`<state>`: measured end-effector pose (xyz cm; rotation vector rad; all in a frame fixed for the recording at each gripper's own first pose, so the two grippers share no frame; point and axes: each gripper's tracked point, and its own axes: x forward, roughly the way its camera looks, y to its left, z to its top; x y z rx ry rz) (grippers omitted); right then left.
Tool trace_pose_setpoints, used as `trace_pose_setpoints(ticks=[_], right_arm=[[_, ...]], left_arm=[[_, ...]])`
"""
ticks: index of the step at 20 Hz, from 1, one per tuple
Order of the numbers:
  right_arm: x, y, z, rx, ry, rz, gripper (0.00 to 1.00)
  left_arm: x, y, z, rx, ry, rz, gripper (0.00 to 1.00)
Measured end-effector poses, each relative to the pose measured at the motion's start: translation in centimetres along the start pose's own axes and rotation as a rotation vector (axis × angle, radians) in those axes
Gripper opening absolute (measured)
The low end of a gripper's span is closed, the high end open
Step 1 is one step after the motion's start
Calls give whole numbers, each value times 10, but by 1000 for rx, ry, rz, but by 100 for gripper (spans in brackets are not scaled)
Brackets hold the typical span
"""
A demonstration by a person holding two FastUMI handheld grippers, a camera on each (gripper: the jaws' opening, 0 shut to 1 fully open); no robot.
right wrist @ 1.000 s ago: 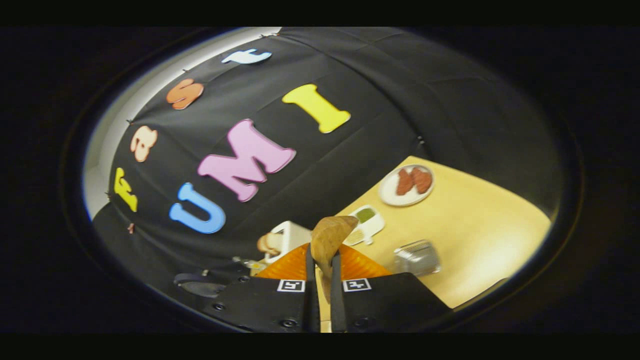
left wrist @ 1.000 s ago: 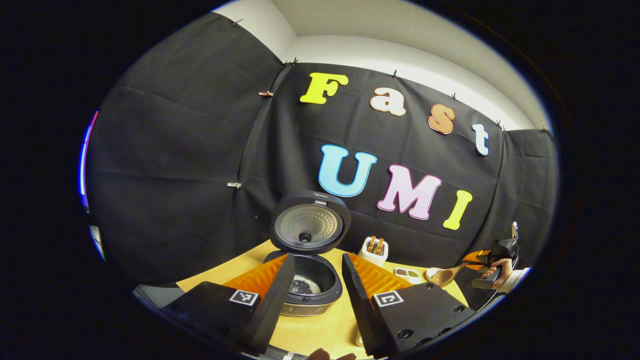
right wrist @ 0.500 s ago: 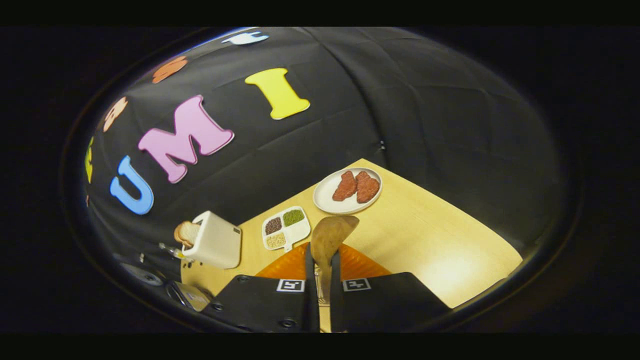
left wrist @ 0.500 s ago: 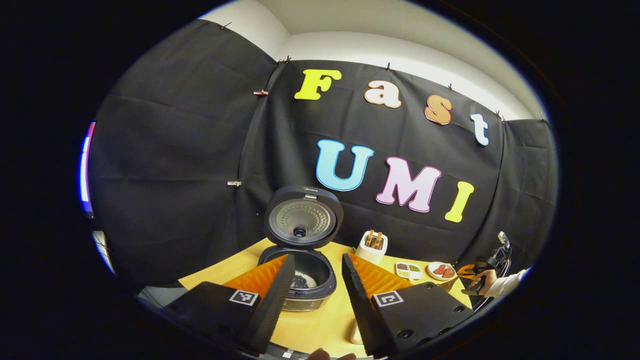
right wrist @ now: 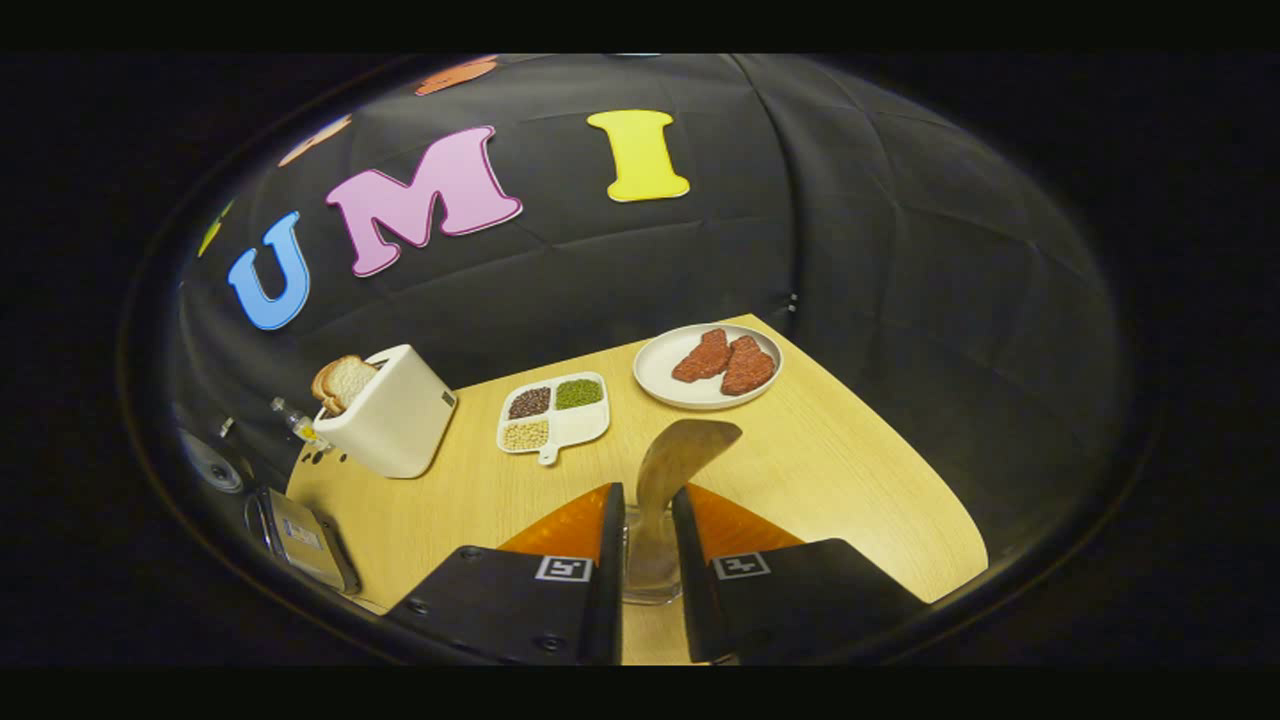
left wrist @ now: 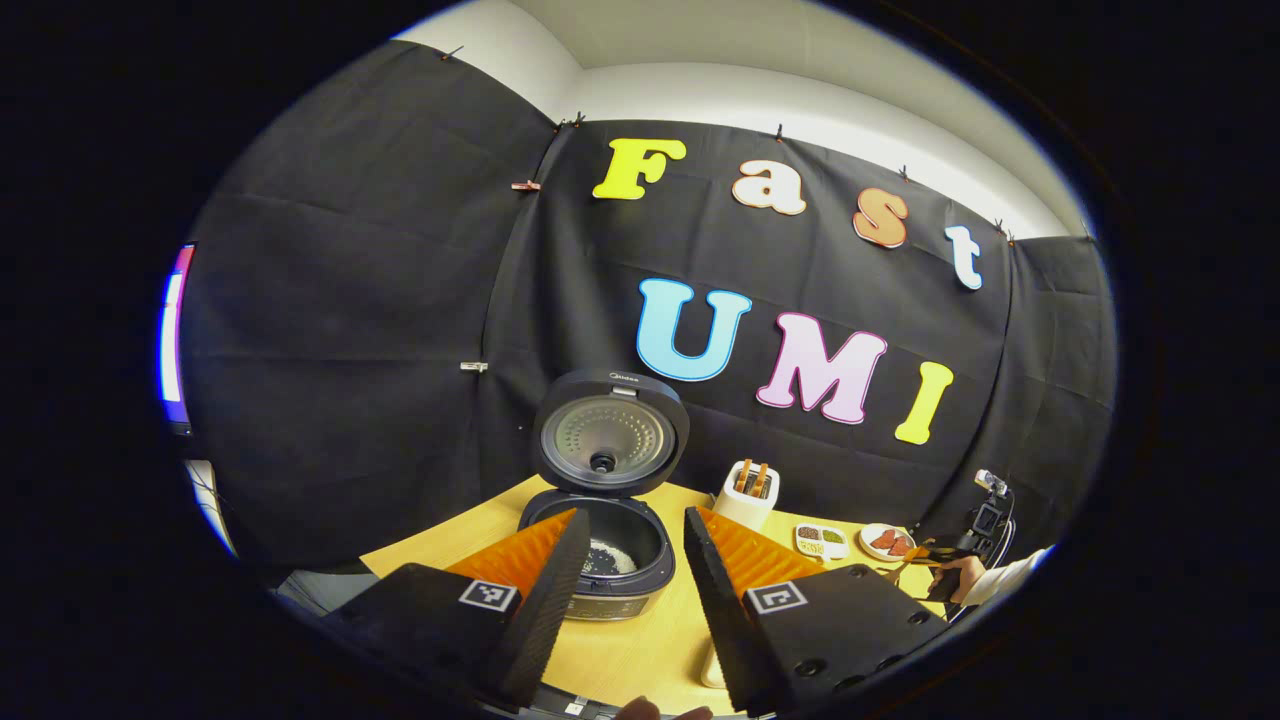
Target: Close the left gripper, press the button to open the rice cooker; take a wooden spoon from the chopstick holder with the right hand, scoop a spoonful of rice and pour it into the rice cooker, then put the wooden spoon back into the chopstick holder.
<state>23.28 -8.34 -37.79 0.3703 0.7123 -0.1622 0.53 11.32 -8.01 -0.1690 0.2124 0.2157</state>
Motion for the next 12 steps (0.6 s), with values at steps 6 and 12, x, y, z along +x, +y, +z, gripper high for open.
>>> trace_pose_setpoints(ticks=[6, 12], right_arm=[[-17, -12, -4, 61, 24, 14, 41], [-91, 62, 4, 297, 41, 291, 41]], left_arm=[[5, -5, -1, -2, 0, -34, 69], [22, -1, 17, 5, -36, -43, 69]])
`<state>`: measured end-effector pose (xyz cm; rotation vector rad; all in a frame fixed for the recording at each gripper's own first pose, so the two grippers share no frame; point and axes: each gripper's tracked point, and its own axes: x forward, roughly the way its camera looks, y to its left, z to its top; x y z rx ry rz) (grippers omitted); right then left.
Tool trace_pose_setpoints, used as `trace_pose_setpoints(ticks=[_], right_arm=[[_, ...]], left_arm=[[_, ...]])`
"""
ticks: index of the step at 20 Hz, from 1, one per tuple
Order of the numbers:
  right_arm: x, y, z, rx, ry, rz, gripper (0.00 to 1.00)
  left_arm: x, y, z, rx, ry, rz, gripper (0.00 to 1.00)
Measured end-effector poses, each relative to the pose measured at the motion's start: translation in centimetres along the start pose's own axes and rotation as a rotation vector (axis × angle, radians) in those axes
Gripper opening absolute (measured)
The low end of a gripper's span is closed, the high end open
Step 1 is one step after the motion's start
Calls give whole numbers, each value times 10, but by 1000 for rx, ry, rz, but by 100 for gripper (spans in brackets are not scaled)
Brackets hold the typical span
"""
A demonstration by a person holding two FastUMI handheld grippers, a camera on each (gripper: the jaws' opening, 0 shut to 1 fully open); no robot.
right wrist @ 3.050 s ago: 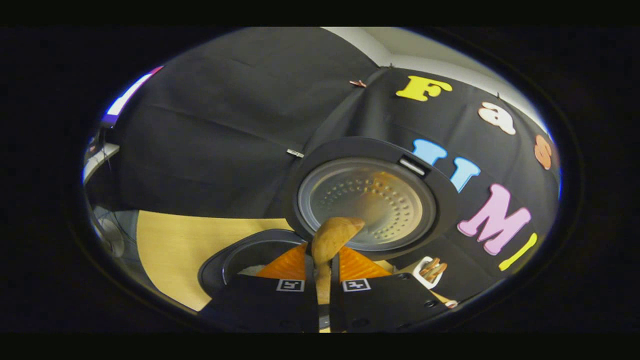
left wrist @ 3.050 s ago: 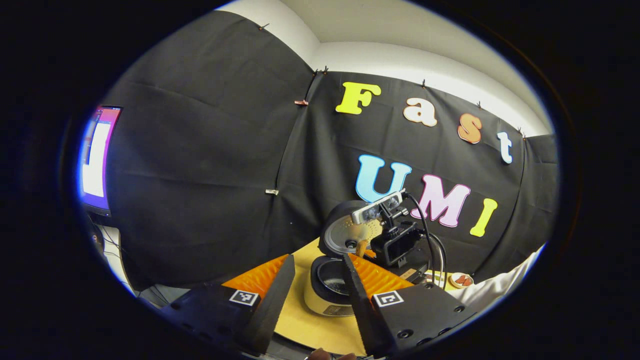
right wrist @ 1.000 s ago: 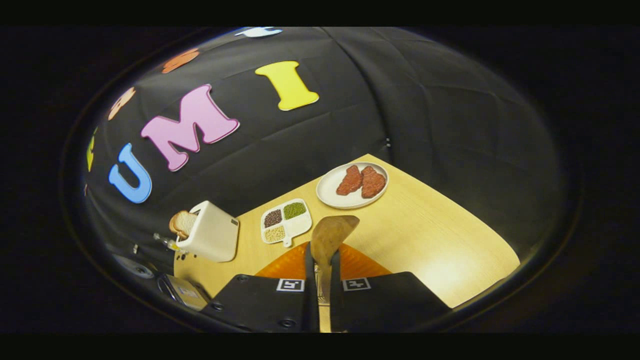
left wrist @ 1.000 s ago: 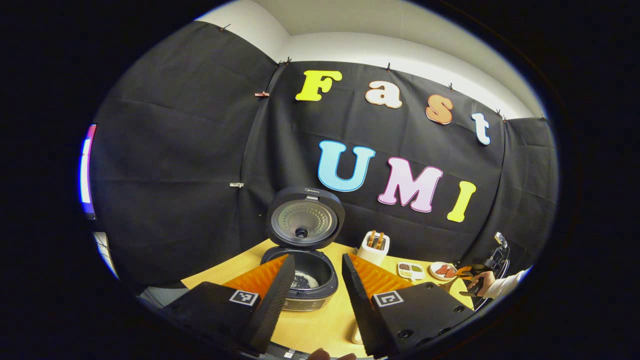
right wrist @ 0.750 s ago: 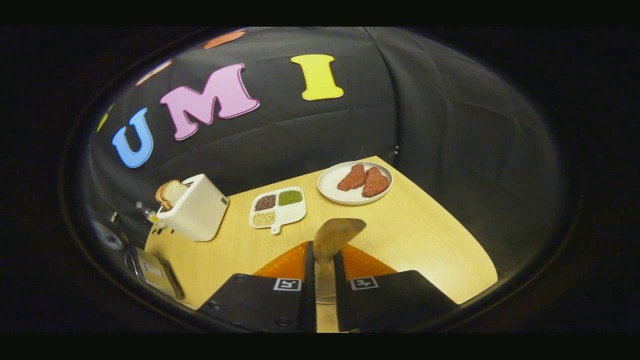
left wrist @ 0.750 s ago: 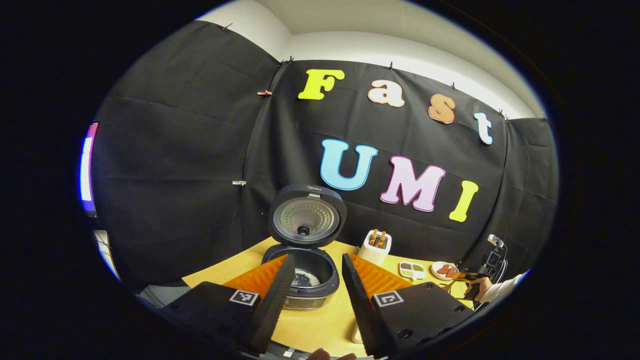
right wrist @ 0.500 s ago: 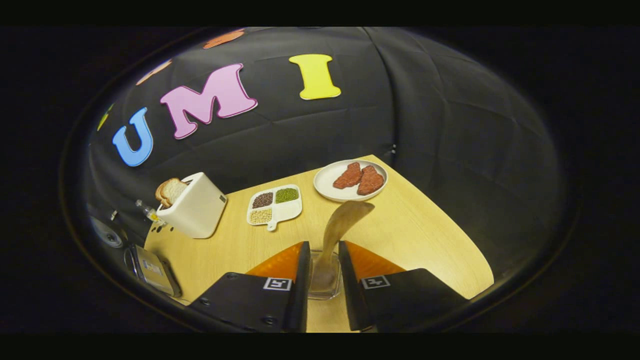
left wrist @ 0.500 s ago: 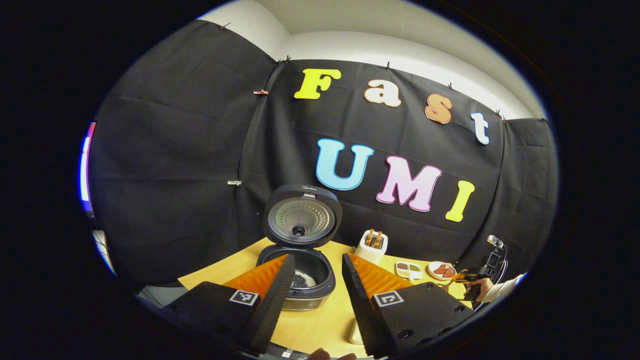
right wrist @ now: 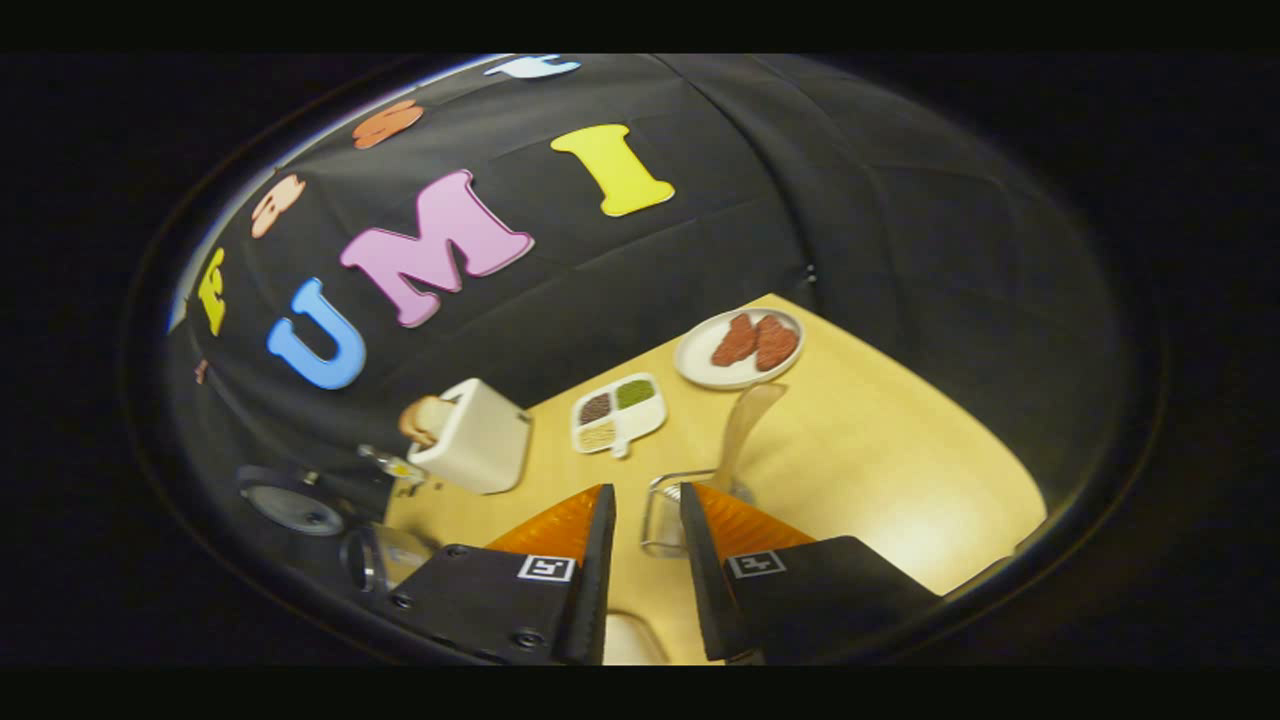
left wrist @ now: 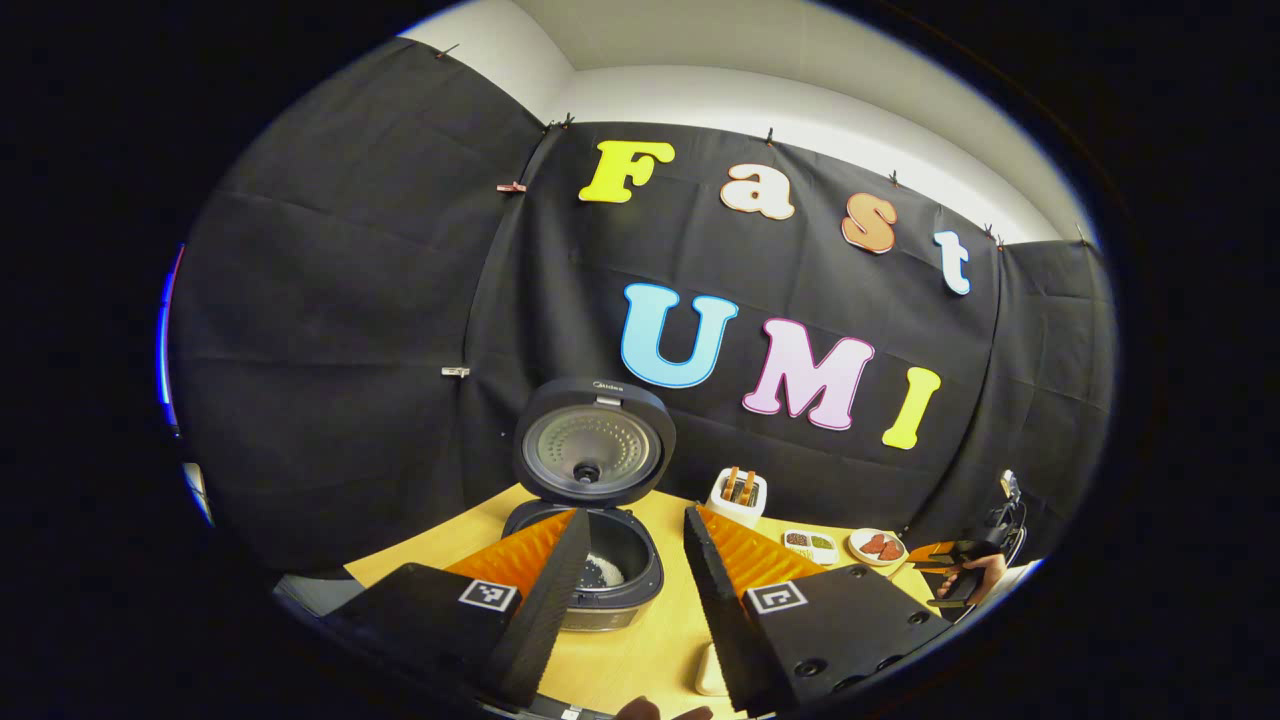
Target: Close the left gripper, press the button to open the rice cooker; take a wooden spoon from the chopstick holder with the right hand, scoop a spoonful of rice and pour it into the rice cooker, then put the wooden spoon back into the chopstick holder.
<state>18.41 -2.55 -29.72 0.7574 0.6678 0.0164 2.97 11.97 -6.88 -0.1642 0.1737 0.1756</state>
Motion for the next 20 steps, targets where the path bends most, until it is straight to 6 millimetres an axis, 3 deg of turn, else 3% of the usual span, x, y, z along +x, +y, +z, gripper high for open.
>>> trace_pose_setpoints(ticks=[2, 5, 9, 11, 12, 13, 16, 20], right_arm=[[-23, 33, -4, 41, 0, 89, 41], [-57, 63, -19, 5, 8, 163, 41], [-81, 79, -68, -157, 116, 165, 76], [-95, 86, -67, -227, 76, 159, 78], [-102, 90, -71, -242, 69, 161, 71], [-107, 98, -77, -248, 75, 175, 81], [-122, 111, -96, -298, 101, 197, 81], [-135, 126, -122, -329, 131, 234, 80]], left_arm=[[10, 1, 10, 6, -26, -2, 69], [26, 2, 27, 15, -67, -6, 69], [59, 9, 53, 3, -118, -7, 69], [85, 21, 69, -27, -138, 12, 69], [97, 27, 79, -45, -147, 22, 69], [111, 31, 88, -60, -162, 27, 69], [156, 36, 117, -55, -188, 19, 69], [235, 35, 113, -68, -70, -2, 69]])
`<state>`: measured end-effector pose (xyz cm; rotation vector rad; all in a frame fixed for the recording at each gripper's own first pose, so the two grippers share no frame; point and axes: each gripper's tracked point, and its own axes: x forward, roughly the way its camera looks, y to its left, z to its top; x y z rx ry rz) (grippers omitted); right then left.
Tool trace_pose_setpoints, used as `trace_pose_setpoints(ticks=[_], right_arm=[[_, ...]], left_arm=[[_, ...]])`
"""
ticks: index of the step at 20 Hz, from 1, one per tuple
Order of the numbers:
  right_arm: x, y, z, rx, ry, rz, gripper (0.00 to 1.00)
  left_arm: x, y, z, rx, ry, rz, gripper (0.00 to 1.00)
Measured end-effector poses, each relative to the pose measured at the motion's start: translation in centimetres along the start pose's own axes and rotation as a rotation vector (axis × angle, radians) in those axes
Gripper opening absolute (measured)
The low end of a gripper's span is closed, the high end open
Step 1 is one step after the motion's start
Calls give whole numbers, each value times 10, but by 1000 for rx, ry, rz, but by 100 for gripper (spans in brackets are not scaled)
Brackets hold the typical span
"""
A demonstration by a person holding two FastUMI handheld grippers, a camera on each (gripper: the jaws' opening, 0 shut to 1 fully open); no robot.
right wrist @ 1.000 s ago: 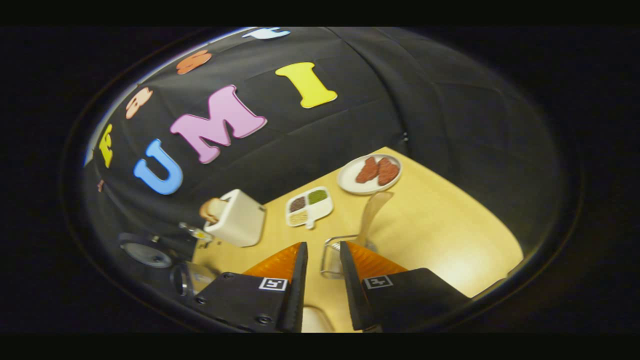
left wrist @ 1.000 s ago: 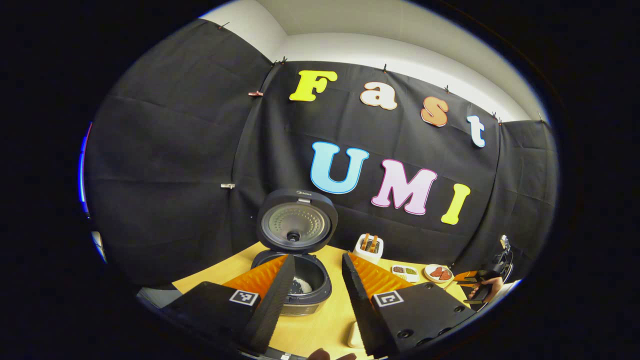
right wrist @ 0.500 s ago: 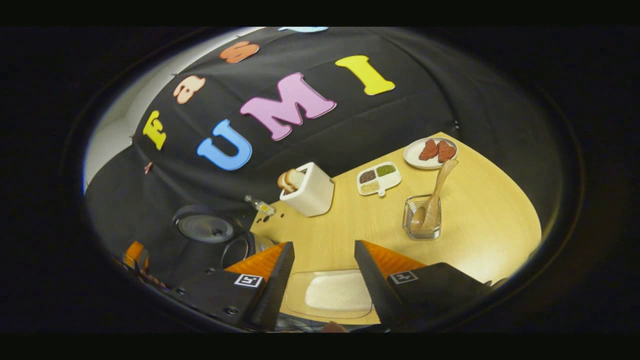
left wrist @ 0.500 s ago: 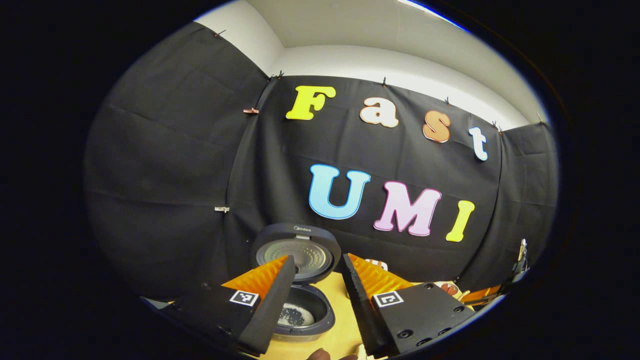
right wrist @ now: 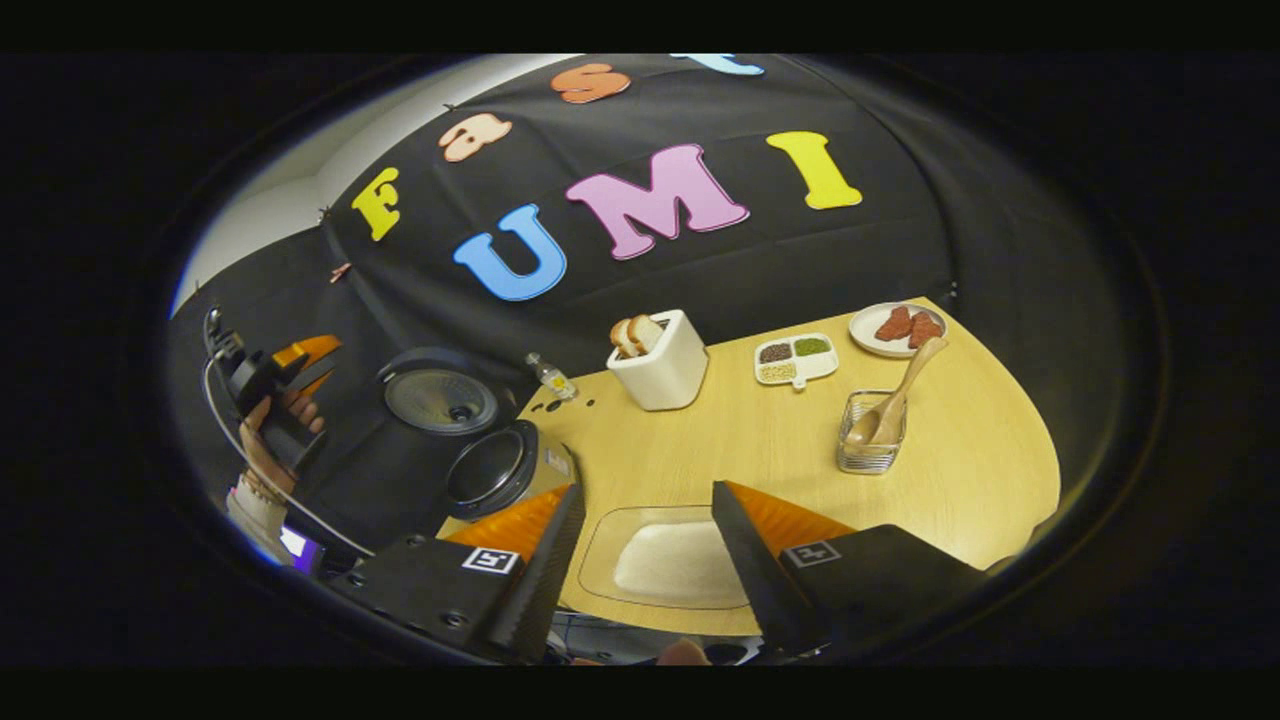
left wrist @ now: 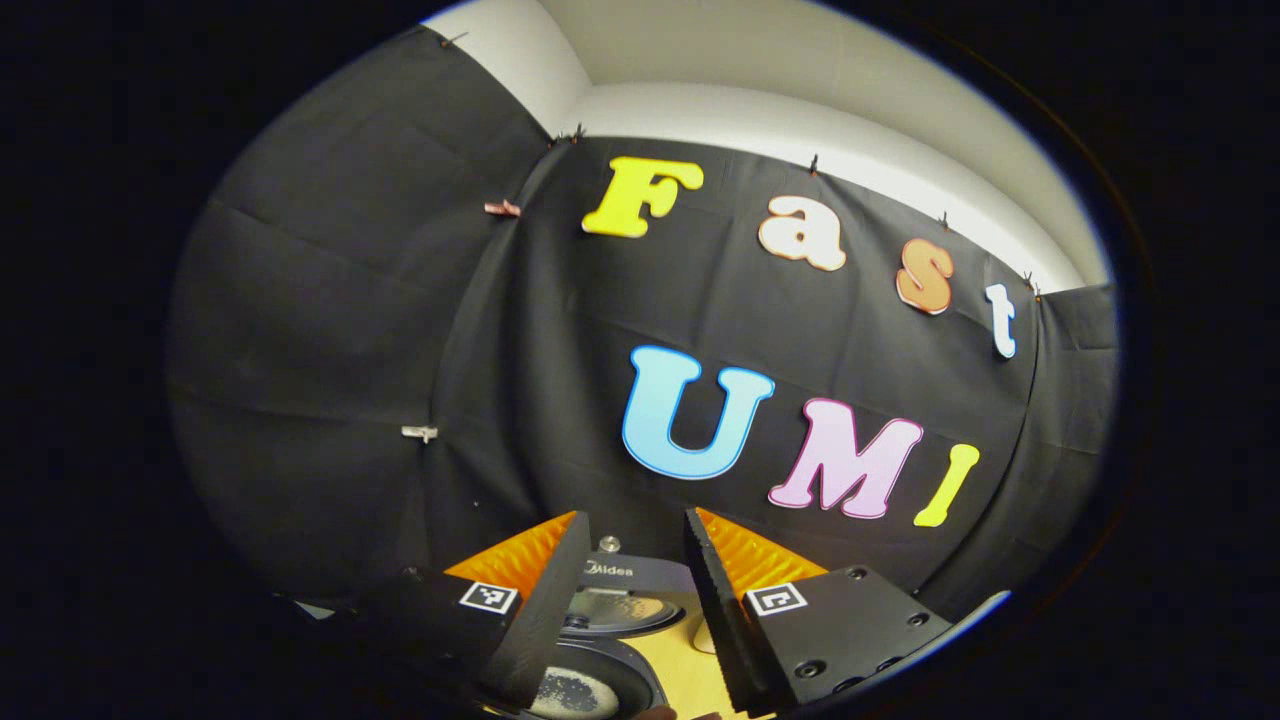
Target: Close the left gripper, press the button to open the rice cooker; take a wooden spoon from the chopstick holder with the right hand, scoop a spoonful of rice and pour it into the rice cooker, then put the wooden spoon back into the chopstick holder.
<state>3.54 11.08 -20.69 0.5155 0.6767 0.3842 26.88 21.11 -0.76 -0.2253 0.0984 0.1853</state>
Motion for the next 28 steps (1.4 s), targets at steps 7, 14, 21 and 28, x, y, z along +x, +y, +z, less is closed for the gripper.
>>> trace_pose_setpoints(ticks=[7, 14, 21, 28], right_arm=[[-9, 4, -19, -11, 28, 8, 81], [-5, -5, -21, 41, 35, 3, 81], [-2, -11, -24, 52, 43, -6, 81], [5, -7, -33, 47, 71, -13, 81]], left_arm=[[53, 9, -58, 47, 296, 31, 68], [0, 2, -96, 138, 343, 37, 71], [-82, 25, -214, 9, 421, 81, 67], [-109, 40, -297, 172, 428, 61, 67]])
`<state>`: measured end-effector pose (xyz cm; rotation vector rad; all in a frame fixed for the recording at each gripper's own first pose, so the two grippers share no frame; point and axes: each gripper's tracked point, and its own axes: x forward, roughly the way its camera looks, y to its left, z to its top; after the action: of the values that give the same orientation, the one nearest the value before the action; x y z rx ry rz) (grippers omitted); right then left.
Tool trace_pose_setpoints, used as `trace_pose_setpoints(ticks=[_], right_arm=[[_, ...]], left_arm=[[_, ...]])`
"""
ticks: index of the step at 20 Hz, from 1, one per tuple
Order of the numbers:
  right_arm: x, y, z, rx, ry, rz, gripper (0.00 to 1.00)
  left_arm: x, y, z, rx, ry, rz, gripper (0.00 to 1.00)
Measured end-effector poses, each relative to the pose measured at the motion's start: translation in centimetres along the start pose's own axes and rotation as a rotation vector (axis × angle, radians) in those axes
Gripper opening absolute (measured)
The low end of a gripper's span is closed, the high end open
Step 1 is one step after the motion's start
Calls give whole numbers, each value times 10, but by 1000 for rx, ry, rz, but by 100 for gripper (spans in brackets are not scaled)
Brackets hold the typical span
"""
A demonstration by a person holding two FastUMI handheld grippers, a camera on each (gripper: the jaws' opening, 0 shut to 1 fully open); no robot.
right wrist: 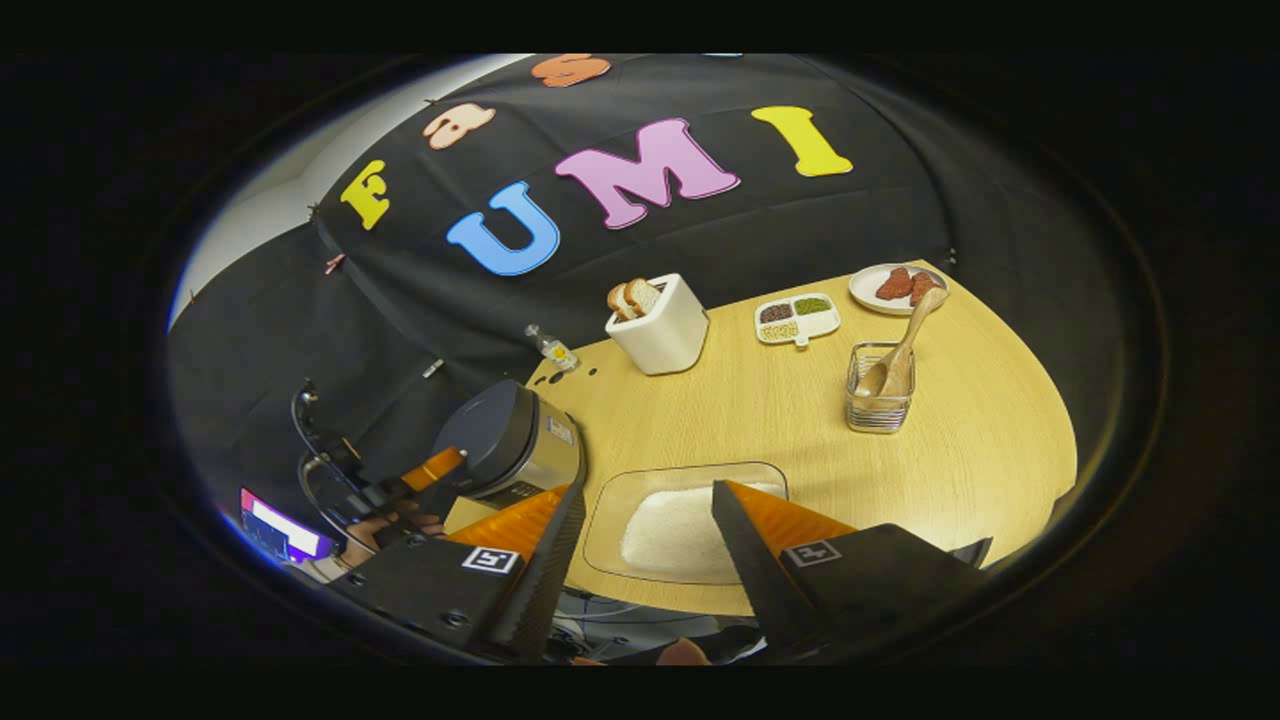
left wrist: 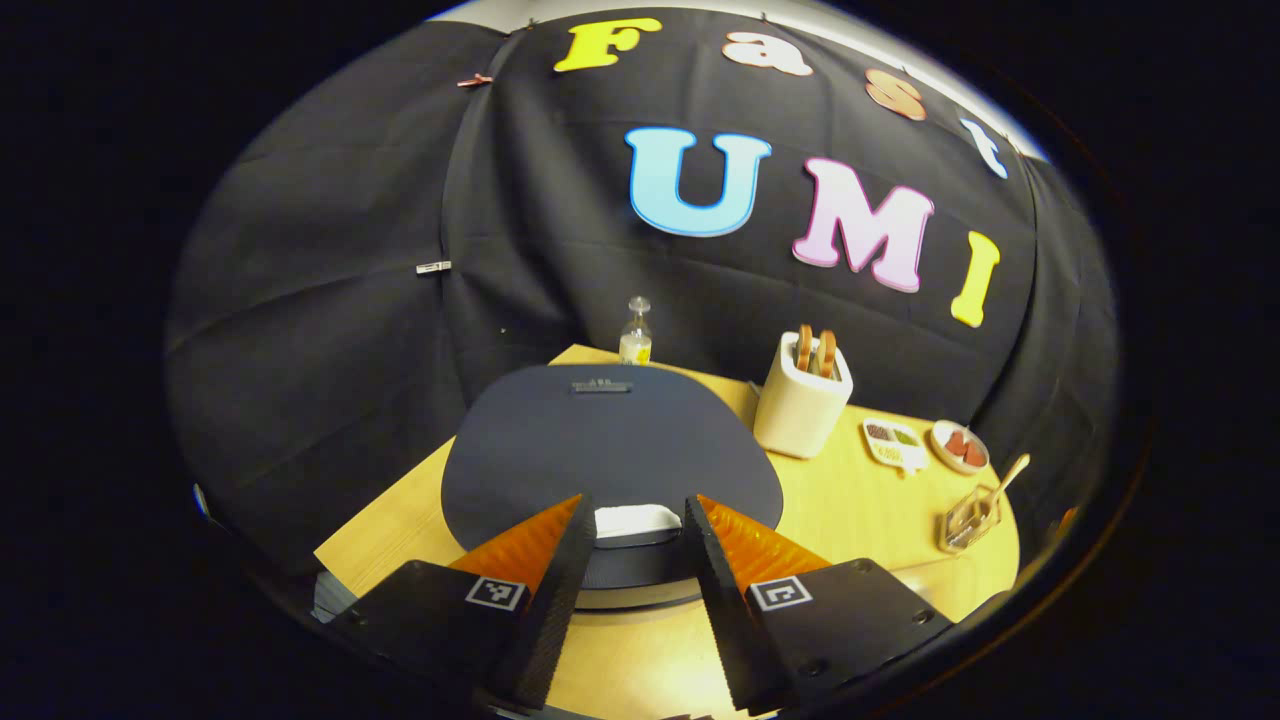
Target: Close the left gripper, press the button to open the rice cooker; take a wooden spoon from the chopstick holder with the right hand, scoop a spoonful of rice and pour it into the rice cooker, then put the wooden spoon back into the chopstick holder.
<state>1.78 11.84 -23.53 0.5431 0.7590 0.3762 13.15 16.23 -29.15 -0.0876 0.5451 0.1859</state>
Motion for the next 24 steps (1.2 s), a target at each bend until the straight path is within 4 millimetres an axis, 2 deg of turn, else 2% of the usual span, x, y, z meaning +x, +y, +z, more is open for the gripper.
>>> trace_pose_setpoints(ticks=[1, 3, 4, 6, 11, 14, 15, 19, 20, 22, 24], right_arm=[[1, 0, 0, 0, 0, -1, 81], [3, 0, -2, 4, 1, -2, 81], [3, 1, -3, 7, 7, -2, 81], [4, 5, -6, 14, 14, 3, 81], [0, 12, -13, -5, 28, 11, 81], [-2, 17, -12, -12, 29, 17, 81], [-2, 18, -14, -14, 33, 20, 81], [-5, 18, -28, -16, 60, 21, 81], [-5, 19, -30, -12, 63, 22, 81], [-6, 21, -32, -4, 67, 23, 81], [-11, 22, -27, -9, 50, 28, 81]], left_arm=[[1, -1, 5, -2, -27, -7, 68], [1, -1, -1, 7, -34, -1, 70], [1, 0, -3, 17, -44, 6, 68], [3, 0, -4, 51, -82, 28, 70], [5, -2, -7, 39, -165, 27, 69], [6, 1, -6, 36, -158, 52, 69], [7, 1, -4, 48, -149, 84, 65], [10, 1, -3, -14, -121, 182, 66], [12, 2, -6, -3, -118, 207, 63], [11, 1, -6, 51, -147, 220, 68], [5, 1, -6, 21, -132, 184, 65]])
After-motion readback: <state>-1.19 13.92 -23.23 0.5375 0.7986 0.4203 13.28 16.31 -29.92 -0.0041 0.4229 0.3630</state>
